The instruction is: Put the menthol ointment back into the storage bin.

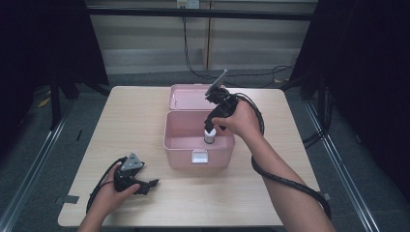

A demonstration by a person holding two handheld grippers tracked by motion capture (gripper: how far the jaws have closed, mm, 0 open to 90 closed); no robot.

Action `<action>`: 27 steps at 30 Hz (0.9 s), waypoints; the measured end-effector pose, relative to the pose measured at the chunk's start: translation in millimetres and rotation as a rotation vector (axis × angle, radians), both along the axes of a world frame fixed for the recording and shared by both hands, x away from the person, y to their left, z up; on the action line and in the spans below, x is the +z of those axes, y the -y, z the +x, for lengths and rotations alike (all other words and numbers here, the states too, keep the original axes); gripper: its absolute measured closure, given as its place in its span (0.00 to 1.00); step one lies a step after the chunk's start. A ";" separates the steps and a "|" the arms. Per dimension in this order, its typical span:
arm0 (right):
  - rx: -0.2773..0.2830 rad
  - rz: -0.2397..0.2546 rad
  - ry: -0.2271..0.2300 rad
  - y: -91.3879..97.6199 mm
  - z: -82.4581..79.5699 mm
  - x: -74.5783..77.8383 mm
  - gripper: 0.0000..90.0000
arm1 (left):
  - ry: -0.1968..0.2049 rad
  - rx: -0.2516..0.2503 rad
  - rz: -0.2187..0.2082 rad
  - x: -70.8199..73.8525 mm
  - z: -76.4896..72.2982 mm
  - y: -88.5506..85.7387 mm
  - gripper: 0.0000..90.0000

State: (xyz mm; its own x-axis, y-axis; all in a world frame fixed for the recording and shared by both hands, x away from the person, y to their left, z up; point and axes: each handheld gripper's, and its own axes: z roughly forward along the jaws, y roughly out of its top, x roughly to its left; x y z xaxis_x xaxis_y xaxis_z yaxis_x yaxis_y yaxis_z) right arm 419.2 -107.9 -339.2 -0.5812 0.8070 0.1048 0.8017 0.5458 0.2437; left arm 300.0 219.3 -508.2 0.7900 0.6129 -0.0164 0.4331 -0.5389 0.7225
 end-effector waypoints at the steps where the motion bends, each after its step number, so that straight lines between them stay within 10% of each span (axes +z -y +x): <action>1: 0.009 -0.002 0.004 0.6 -1.6 0.9 0.21 | -0.001 -0.001 0.001 0.0 0.0 0.0 0.14; 27: 0.086 0.020 0.052 51.1 -33.4 35.6 0.21 | 0.003 0.000 0.001 -0.1 0.0 0.0 0.14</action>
